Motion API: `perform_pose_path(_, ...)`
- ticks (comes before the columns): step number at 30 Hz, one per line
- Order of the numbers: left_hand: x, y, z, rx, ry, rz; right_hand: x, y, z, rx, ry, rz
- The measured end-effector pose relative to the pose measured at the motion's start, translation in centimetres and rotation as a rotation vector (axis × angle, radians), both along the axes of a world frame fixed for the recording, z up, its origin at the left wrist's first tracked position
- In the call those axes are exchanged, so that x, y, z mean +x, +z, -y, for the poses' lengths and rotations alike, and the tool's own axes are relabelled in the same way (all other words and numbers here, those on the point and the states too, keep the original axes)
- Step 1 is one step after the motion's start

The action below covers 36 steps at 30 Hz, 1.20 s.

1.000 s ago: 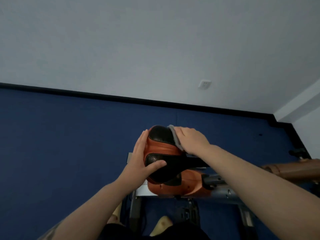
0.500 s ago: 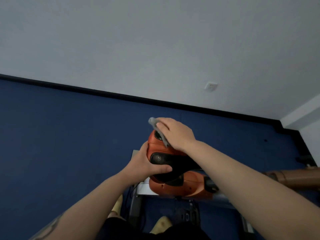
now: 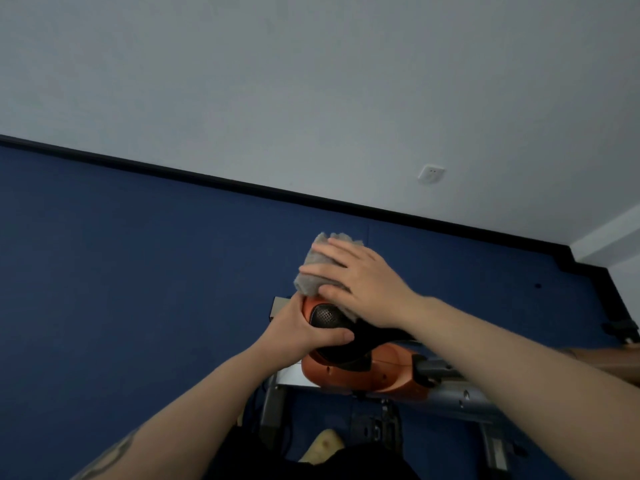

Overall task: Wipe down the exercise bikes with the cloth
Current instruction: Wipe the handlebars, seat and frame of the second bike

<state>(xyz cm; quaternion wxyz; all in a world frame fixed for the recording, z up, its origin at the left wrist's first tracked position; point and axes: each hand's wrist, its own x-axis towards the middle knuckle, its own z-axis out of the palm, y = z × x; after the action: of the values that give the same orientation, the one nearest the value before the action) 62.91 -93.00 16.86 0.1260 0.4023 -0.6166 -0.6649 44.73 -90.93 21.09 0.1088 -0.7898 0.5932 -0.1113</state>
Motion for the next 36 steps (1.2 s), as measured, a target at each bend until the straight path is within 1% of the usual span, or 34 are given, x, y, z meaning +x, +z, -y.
perform_pose_path(1,0.0,0.0,0.0,0.006,-0.001,0.005,-0.8,0.2,0.1,0.067,0.005,0.048)
perform_pose_path(3,0.0,0.1,0.2,0.009,0.003,0.031,-0.9,0.6,2.0,0.229,-0.128,0.134)
perform_pose_path(4,0.1,0.1,0.2,0.009,0.003,0.040,-0.4,0.9,3.4,0.302,-0.240,0.134)
perform_pose_path(5,0.1,0.2,0.2,0.007,0.000,0.051,0.7,1.2,4.8,0.351,-0.345,0.096)
perform_pose_path(6,0.1,0.2,0.2,0.006,-0.008,0.058,1.8,1.4,5.7,0.378,-0.396,0.024)
perform_pose_path(7,0.1,0.2,0.1,0.006,-0.015,0.054,2.7,1.4,6.0,0.363,-0.347,-0.065)
perform_pose_path(9,0.1,0.4,-0.4,-0.020,-0.013,0.013,3.3,0.8,5.0,0.205,-0.084,-0.214)
perform_pose_path(10,0.1,0.6,-0.5,-0.047,-0.001,0.004,2.9,0.8,4.0,0.129,0.054,-0.214)
perform_pose_path(11,0.2,0.7,-0.6,-0.057,0.012,-0.003,2.1,0.8,3.5,0.118,0.132,-0.163)
perform_pose_path(12,0.1,0.6,-0.5,-0.039,0.015,0.000,1.1,1.0,3.4,0.149,0.149,-0.087)
perform_pose_path(13,0.0,0.5,-0.4,-0.011,0.006,0.007,0.3,1.2,3.6,0.212,0.067,0.035)
perform_pose_path(15,0.0,0.4,-0.2,0.022,-0.026,0.011,-0.4,1.2,4.5,0.338,-0.235,0.232)
perform_pose_path(16,0.0,0.3,-0.3,0.025,-0.034,0.003,0.0,1.3,4.6,0.351,-0.332,0.236)
perform_pose_path(17,0.1,0.2,-0.2,0.026,-0.031,-0.005,0.7,1.1,4.3,0.299,-0.349,0.150)
perform_pose_path(18,0.2,0.2,-0.3,0.022,-0.023,-0.014,1.4,0.7,3.8,0.191,-0.280,0.019)
perform_pose_path(19,0.2,0.3,-0.5,0.003,-0.009,-0.020,2.4,0.3,2.8,0.061,-0.150,-0.071)
perform_pose_path(20,0.3,0.5,-0.5,-0.033,-0.001,-0.025,2.9,0.2,2.0,0.000,-0.001,-0.118)
perform_pose_path(21,0.2,0.7,-0.5,-0.059,0.004,-0.032,2.5,0.4,1.9,0.012,0.103,-0.122)
perform_pose_path(22,0.1,0.7,-0.4,-0.054,-0.004,-0.035,1.7,0.9,2.6,0.065,0.141,-0.111)
perform_pose_path(23,0.0,0.6,-0.1,-0.030,-0.017,-0.036,1.1,1.3,3.4,0.162,0.079,-0.052)
perform_pose_path(24,-0.1,0.6,0.0,-0.005,-0.035,-0.032,0.6,1.5,4.3,0.252,-0.037,0.015)
perform_pose_path(25,-0.1,0.5,0.0,0.012,-0.046,-0.027,0.5,1.4,4.9,0.302,-0.169,0.081)
perform_pose_path(26,0.0,0.4,0.0,0.017,-0.052,-0.029,0.9,1.2,4.9,0.309,-0.257,0.080)
perform_pose_path(27,0.0,0.3,-0.1,0.017,-0.046,-0.033,1.5,1.1,4.4,0.237,-0.256,0.007)
perform_pose_path(28,0.1,0.3,-0.3,-0.001,-0.031,-0.036,2.2,0.8,3.4,0.123,-0.178,-0.074)
perform_pose_path(29,0.1,0.4,-0.5,-0.040,-0.014,-0.042,2.7,0.5,2.3,0.038,-0.065,-0.092)
perform_pose_path(30,0.2,0.4,-0.5,-0.081,-0.001,-0.048,2.6,0.4,1.5,0.028,0.048,-0.090)
perform_pose_path(31,0.2,0.5,-0.5,-0.098,0.003,-0.060,2.0,0.6,1.5,0.063,0.095,-0.049)
perform_pose_path(32,0.1,0.4,-0.4,-0.082,-0.002,-0.071,1.5,0.9,2.1,0.109,0.067,-0.008)
perform_pose_path(33,0.0,0.2,-0.3,-0.054,-0.018,-0.066,1.2,1.1,2.8,0.172,-0.050,0.060)
perform_pose_path(35,0.1,0.2,-0.2,-0.018,-0.042,-0.046,1.3,1.0,4.5,0.272,-0.396,0.196)
perform_pose_path(36,0.2,0.2,-0.2,-0.008,-0.042,-0.043,1.6,1.0,4.6,0.285,-0.506,0.207)
